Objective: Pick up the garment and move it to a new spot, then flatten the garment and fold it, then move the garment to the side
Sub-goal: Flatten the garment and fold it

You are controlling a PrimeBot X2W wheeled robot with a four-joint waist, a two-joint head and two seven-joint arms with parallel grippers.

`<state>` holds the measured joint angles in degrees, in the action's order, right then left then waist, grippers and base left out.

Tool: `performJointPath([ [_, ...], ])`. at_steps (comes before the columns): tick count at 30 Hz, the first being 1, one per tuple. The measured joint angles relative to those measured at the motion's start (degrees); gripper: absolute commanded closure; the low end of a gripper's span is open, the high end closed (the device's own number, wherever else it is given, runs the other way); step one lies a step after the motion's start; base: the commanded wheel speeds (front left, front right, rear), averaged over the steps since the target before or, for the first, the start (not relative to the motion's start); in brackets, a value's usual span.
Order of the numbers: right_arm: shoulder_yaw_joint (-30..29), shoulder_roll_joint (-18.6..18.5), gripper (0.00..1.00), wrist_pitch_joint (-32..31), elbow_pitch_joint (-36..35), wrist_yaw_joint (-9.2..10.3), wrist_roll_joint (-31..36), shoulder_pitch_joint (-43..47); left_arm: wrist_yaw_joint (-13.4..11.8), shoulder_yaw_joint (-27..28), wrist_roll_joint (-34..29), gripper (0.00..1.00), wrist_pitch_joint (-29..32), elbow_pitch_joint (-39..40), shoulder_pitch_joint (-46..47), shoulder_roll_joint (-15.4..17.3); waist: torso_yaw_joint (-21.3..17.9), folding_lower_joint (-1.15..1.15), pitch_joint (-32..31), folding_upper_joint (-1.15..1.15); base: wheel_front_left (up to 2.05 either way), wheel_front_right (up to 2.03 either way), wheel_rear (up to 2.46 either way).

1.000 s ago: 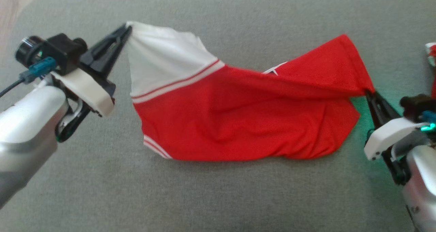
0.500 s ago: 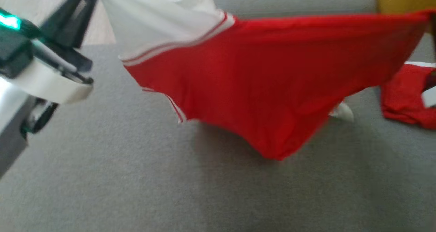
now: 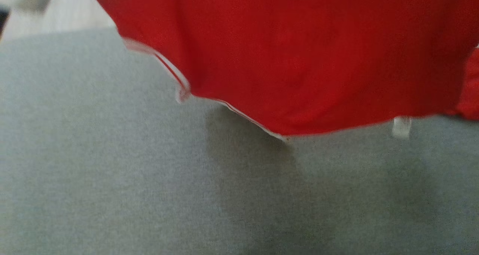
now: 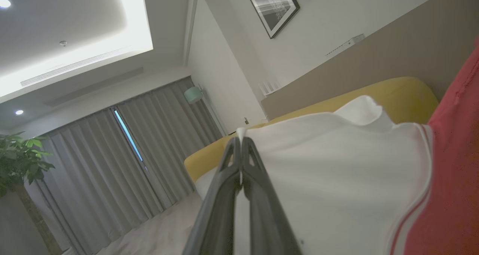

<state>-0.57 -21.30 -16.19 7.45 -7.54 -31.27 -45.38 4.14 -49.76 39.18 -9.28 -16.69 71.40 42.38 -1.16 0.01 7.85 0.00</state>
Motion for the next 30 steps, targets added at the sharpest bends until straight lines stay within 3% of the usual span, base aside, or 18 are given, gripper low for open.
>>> performJointPath([
  [5, 2.8, 3.3, 1.00, 6.1, 10.8, 0.00, 2.2, -10.4, 0.7, 0.0, -4.1, 1.00, -2.2, -11.7, 10.7, -6.7, 0.4, 0.02, 5.7, 0.00, 0.00, 0.00, 0.00],
  [9, 3.5, 4.5, 1.00, 13.5, 18.8, 0.00, 4.6, -18.9, -0.8, 1.7, -8.1, 1.00, -4.8, -19.3, 19.4, -10.6, 0.8, 0.02, 9.8, 0.00, 0.00, 0.00, 0.00],
  [12, 3.2, 4.4, 1.00, 18.3, 23.6, 0.00, 6.5, -25.0, -2.6, 4.1, -11.1, 1.00, -5.5, -21.2, 24.6, -12.9, 1.5, 0.01, 12.3, 0.00, 0.00, 0.00, 0.00],
  [15, 3.4, 4.1, 1.00, 21.9, 27.4, 0.00, 7.9, -28.3, -2.4, 8.3, -12.4, 1.00, -5.7, -18.0, 26.1, -14.2, 2.6, 0.01, 14.1, 0.00, 0.00, 0.00, 0.00],
  [19, 4.9, 2.8, 1.00, 24.0, 32.7, 0.00, 8.7, -27.4, -0.1, 10.7, -14.0, 1.00, -5.7, -13.2, 19.8, -14.5, 4.7, 0.00, 15.4, 0.00, 0.00, 0.00, 0.00],
  [24, 6.7, 2.2, 1.00, 25.4, 37.0, 0.00, 8.5, -23.0, 1.0, 12.1, -14.5, 1.00, -5.7, -8.7, 6.0, -14.5, 6.3, 0.01, 15.6, 0.00, 0.00, 0.00, 0.00],
  [30, 10.1, 1.0, 1.00, 25.6, 41.0, 0.00, 4.3, -11.3, 1.5, 14.8, -14.3, 1.00, -5.7, -0.6, -16.1, -13.7, 6.6, -0.01, 12.3, 0.00, 0.00, 0.00, 0.00],
])
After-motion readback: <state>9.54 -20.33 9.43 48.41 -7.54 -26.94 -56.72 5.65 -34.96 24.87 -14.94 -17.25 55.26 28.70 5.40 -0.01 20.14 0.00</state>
